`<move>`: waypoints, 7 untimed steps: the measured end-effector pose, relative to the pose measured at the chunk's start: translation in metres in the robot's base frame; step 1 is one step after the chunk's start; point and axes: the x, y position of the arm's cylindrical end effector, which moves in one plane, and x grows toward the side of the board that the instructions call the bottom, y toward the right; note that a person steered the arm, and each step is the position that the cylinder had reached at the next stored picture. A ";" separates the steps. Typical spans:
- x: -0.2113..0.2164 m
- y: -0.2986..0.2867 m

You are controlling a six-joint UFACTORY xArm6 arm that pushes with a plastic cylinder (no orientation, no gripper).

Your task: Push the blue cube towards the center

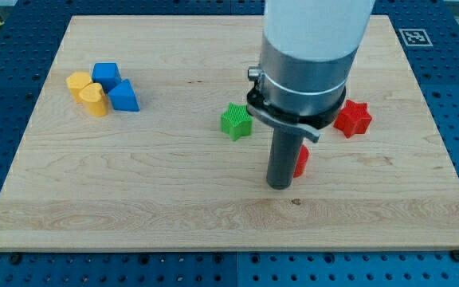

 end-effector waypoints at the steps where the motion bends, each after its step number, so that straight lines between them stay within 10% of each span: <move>1: -0.016 0.017; 4: -0.024 -0.007; 7: -0.033 -0.308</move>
